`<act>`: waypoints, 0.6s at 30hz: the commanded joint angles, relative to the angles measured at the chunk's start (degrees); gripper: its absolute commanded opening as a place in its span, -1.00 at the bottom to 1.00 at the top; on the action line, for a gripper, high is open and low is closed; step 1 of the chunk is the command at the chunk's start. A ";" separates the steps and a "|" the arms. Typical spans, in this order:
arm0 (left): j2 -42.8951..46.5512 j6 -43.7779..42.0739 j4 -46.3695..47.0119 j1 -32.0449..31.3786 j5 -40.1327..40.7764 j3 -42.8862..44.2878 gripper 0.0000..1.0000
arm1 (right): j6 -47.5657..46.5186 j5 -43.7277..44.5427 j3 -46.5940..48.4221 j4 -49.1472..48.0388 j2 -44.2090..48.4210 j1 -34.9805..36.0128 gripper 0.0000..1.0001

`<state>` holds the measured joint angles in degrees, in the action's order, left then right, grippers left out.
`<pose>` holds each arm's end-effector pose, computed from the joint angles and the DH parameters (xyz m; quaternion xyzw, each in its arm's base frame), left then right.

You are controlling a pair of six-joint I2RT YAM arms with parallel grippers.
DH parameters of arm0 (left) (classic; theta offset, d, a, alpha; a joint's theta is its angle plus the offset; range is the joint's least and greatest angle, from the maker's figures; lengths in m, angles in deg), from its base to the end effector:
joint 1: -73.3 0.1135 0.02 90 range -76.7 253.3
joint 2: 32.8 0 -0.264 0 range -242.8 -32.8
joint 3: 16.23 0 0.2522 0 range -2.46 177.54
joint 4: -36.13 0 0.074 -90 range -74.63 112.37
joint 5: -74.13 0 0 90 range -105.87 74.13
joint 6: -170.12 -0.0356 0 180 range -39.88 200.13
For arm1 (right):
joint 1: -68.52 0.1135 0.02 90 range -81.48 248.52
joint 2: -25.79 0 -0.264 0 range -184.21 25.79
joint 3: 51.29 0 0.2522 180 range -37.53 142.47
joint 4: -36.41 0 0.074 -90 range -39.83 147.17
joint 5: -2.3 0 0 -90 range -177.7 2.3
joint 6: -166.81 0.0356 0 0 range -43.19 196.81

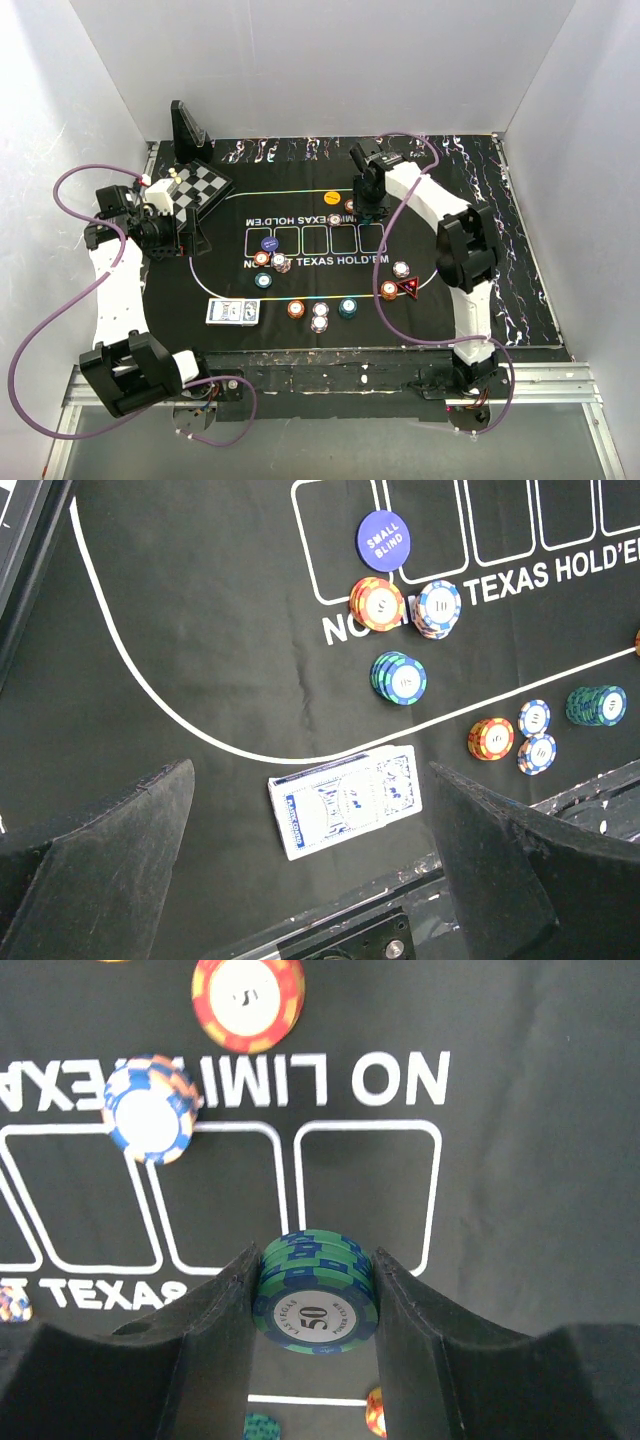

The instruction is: Distribute texas hold em gaming equipment

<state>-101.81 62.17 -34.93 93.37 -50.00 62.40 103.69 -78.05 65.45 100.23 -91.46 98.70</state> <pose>0.2168 0.0580 0.3112 0.0552 0.9276 -0.1921 0.3156 0.3836 0.2162 0.2476 -0.0093 0.9717 0.0337 0.2336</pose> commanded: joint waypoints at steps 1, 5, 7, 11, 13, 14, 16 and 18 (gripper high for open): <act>-0.77 0.11 1.22 0.05 -1.47 1.06 0.99 | -1.82 -0.42 6.26 -1.45 -3.76 -2.04 -0.84; -1.56 -0.06 1.14 0.05 -1.29 1.50 0.99 | -1.47 -0.25 10.48 -1.37 -8.51 -3.89 -0.84; -1.56 0.02 1.49 -0.04 -1.11 1.67 0.99 | -1.30 -0.16 12.15 -1.28 -10.70 -4.68 -0.85; -1.91 -0.06 1.75 -0.04 -0.94 1.76 0.99 | -1.38 -0.24 14.61 -1.11 -13.70 -5.56 -0.85; -2.35 0.11 1.66 -0.04 -1.03 1.94 0.99 | -1.56 -0.07 16.10 -0.67 -15.72 -5.74 -0.85; -2.44 0.11 1.58 -0.04 -1.03 2.11 0.99 | -1.56 -0.07 16.90 -0.41 -16.51 -5.91 -0.84; -2.53 0.11 1.66 -0.04 -1.03 2.20 0.99 | -1.47 -0.42 18.22 -0.23 -18.18 -6.26 -0.84; -2.53 0.11 1.58 -0.04 -1.03 2.29 0.99 | -1.73 -0.68 19.80 -0.14 -19.41 -6.36 -0.83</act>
<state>-104.54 62.17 -34.14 93.37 -50.00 62.44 102.70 -78.50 80.82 99.78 -108.81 92.64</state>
